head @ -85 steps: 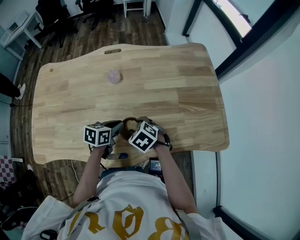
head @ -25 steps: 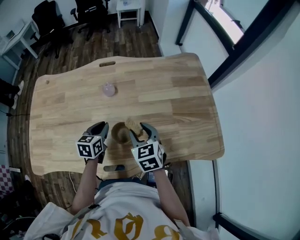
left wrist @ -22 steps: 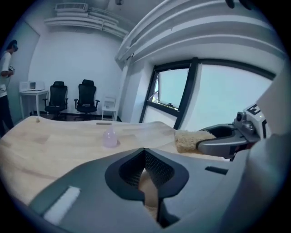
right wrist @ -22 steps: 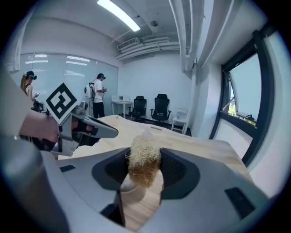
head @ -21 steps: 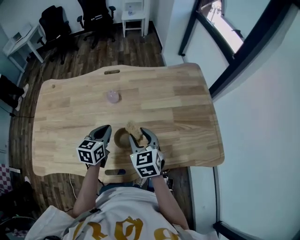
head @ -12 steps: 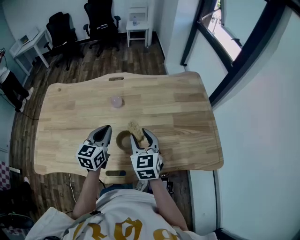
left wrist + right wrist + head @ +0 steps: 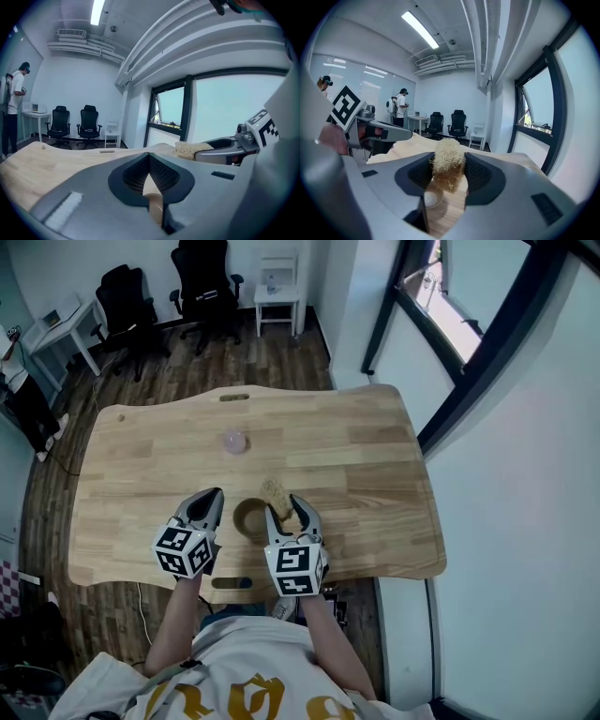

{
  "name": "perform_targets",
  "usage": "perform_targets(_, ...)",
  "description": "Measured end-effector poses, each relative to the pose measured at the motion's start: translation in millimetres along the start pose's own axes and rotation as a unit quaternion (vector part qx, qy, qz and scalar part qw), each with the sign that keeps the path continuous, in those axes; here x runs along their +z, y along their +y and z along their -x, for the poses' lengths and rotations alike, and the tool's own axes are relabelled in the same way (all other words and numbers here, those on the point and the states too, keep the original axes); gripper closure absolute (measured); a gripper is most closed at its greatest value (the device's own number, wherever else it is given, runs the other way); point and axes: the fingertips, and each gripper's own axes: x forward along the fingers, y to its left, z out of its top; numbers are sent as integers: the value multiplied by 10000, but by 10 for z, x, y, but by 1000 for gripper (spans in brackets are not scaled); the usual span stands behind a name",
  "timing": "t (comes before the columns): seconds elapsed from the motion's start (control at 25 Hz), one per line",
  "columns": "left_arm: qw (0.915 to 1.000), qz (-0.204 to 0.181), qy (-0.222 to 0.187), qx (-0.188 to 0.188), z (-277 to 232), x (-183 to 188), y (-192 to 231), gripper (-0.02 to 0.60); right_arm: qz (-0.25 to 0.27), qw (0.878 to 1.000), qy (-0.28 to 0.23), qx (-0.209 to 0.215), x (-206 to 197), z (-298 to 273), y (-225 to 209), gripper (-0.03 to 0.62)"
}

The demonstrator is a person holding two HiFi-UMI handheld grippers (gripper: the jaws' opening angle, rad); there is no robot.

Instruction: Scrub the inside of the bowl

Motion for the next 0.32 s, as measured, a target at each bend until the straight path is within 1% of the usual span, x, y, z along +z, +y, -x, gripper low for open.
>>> perform_targets(0.32,9999,-114,59,50,28,9,-12,580,-31,9999,11,-103,10,22,-26,411)
